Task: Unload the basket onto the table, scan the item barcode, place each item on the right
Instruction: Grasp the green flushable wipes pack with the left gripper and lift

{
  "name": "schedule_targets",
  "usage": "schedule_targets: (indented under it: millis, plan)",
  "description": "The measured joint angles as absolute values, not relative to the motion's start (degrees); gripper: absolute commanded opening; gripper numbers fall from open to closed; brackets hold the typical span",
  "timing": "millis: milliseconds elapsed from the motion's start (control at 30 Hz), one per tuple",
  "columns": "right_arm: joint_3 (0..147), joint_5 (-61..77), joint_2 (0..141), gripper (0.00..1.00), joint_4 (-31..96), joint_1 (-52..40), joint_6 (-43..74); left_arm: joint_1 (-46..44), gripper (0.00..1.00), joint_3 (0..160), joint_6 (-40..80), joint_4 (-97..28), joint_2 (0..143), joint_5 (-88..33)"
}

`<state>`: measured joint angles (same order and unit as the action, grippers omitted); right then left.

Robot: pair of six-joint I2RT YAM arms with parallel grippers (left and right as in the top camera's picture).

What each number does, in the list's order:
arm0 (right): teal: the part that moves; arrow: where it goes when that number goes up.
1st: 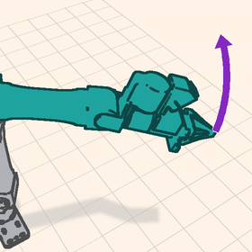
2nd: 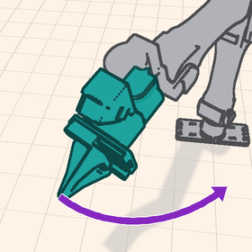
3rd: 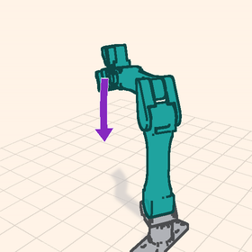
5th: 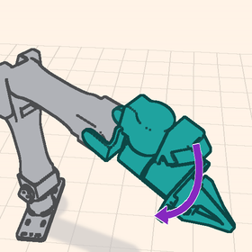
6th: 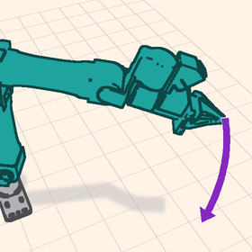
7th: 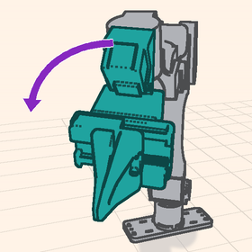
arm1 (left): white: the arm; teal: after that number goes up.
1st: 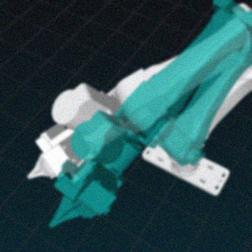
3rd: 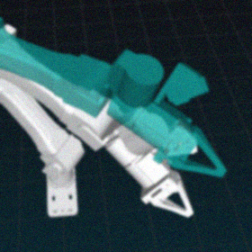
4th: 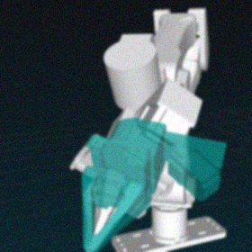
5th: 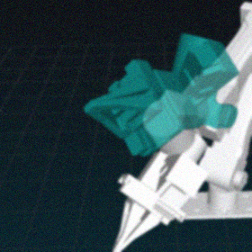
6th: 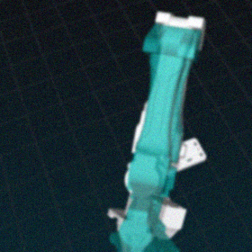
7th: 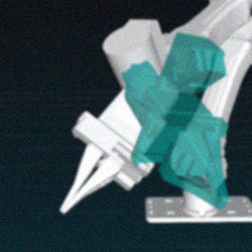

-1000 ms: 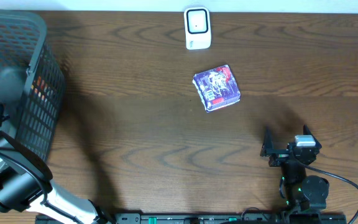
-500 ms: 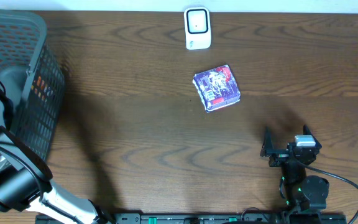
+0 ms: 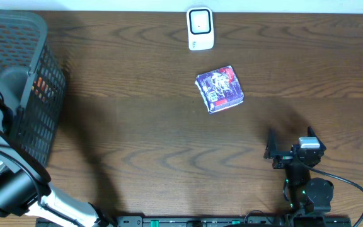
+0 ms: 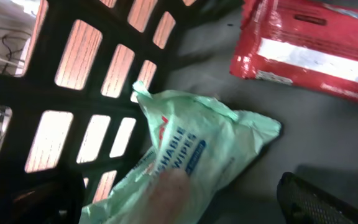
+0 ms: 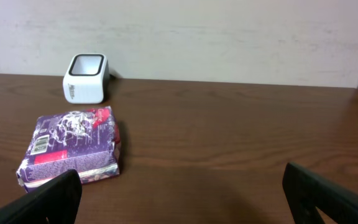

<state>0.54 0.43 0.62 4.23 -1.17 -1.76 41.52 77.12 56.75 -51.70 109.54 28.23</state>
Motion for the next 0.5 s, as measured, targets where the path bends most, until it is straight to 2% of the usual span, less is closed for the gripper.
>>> schedule_targets:
  millis: [500]
  plan:
    - [0.54, 0.43, 0.62, 0.99, 4.23, -1.17, -1.76, 42.00, 0.98, 77.32, 54.96, -49.23, 112.88, 22.98]
